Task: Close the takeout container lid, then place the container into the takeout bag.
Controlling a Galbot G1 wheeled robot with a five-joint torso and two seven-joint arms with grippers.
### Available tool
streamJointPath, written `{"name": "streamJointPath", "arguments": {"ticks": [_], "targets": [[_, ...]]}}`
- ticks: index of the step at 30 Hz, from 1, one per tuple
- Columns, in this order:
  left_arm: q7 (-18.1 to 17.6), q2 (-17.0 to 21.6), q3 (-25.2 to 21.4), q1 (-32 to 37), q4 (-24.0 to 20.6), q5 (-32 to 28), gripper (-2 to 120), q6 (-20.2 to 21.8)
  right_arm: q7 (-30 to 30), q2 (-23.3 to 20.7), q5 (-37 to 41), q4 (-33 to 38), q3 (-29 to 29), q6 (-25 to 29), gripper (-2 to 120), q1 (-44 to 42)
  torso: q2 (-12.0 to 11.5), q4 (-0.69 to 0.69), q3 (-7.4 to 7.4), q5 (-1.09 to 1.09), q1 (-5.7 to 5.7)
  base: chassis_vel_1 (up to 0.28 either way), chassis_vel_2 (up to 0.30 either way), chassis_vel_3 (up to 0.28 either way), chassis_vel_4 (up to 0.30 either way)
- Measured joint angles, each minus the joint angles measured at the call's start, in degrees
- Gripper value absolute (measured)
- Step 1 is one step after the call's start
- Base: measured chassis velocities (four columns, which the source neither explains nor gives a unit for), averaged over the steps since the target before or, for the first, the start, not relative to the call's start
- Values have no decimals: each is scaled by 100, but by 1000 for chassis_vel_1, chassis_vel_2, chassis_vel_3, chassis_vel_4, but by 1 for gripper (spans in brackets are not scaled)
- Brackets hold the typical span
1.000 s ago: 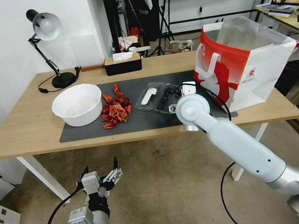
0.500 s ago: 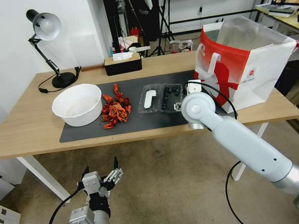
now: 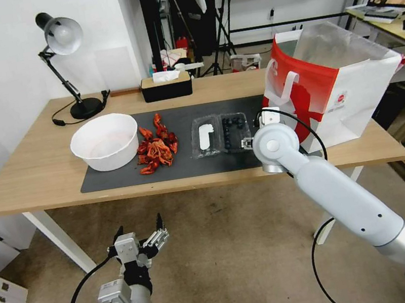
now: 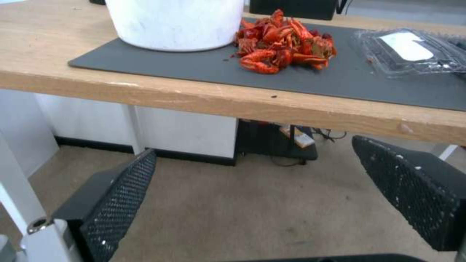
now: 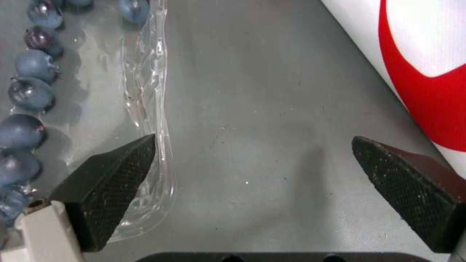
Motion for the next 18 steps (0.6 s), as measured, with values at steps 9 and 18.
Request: {"name": "streamJointPath", "arguments": {"ticks": [9, 18], "targets": [[-6, -19, 10, -34, 52, -12, 100, 6, -86, -54, -6, -67, 3, 0, 100, 43, 0, 0, 0, 0, 0, 0, 0, 0, 0], [-12, -36, 3, -12, 41, 5, 100, 14, -197, -85, -36, -76, 7, -2, 100, 63, 0, 0, 0, 0, 0, 0, 0, 0, 0]]}}
